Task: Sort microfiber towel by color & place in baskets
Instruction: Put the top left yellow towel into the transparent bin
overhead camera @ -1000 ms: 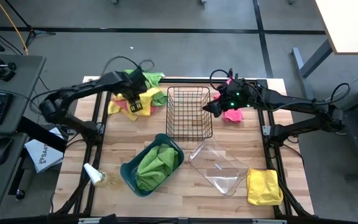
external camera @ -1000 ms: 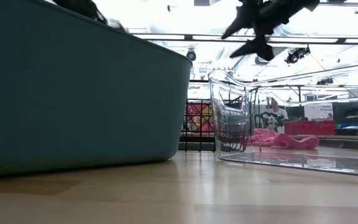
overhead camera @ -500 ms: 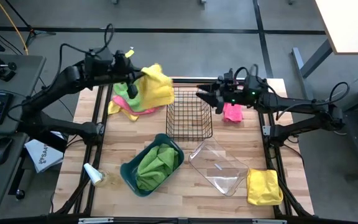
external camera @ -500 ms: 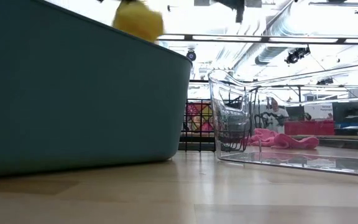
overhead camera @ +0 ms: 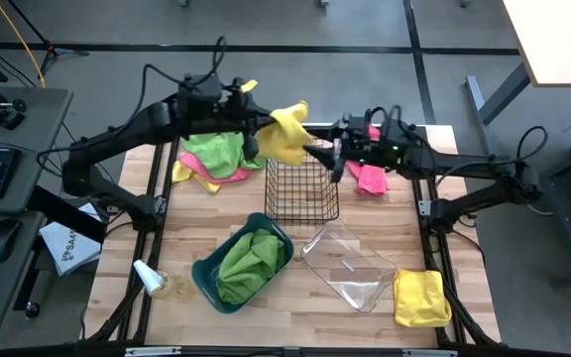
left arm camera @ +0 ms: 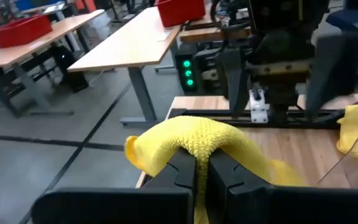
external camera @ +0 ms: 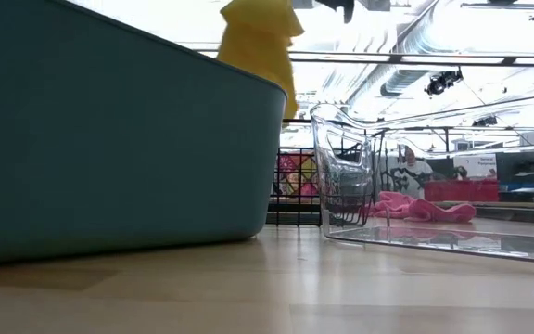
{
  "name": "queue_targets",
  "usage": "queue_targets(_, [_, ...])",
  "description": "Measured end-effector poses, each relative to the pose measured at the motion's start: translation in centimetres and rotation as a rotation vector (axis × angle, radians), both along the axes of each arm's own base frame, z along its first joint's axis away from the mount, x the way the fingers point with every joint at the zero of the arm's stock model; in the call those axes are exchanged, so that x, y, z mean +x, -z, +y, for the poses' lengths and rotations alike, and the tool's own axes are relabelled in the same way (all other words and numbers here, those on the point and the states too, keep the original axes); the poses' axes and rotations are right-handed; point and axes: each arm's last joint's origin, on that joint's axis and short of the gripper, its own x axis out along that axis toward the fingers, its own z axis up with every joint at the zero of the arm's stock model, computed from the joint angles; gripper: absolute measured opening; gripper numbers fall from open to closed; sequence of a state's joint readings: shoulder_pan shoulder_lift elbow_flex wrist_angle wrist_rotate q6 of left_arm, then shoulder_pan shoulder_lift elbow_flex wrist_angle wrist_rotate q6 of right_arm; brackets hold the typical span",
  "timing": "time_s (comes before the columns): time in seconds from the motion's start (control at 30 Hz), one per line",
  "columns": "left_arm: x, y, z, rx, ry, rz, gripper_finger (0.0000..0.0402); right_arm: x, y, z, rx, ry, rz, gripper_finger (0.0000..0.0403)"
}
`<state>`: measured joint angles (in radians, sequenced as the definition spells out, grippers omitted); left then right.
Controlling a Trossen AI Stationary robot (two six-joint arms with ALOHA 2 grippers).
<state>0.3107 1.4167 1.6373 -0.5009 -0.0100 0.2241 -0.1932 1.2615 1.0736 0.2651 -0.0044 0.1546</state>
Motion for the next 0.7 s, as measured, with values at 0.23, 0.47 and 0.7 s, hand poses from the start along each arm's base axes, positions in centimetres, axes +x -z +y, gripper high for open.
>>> queue_targets(0.23, [0.9, -1.0, 0.0, 0.021, 0.024, -0.023, 0.0000, 3.2, -1.3, -0.7, -0.158, 0.050, 0.260, 0.0242])
queue_targets(0.47, [0.8, -1.2, -0.4, -0.003, 0.053, -0.035, 0.0000, 6.0, -2.1, -1.4, -0.203, 0.098, 0.299, 0.0242])
queue_targets(0.7, [1.0, -1.3, -0.9, -0.010, 0.078, -0.053, 0.0000, 7.7, -1.8, -1.7, -0.202, 0.105, 0.300, 0.0224])
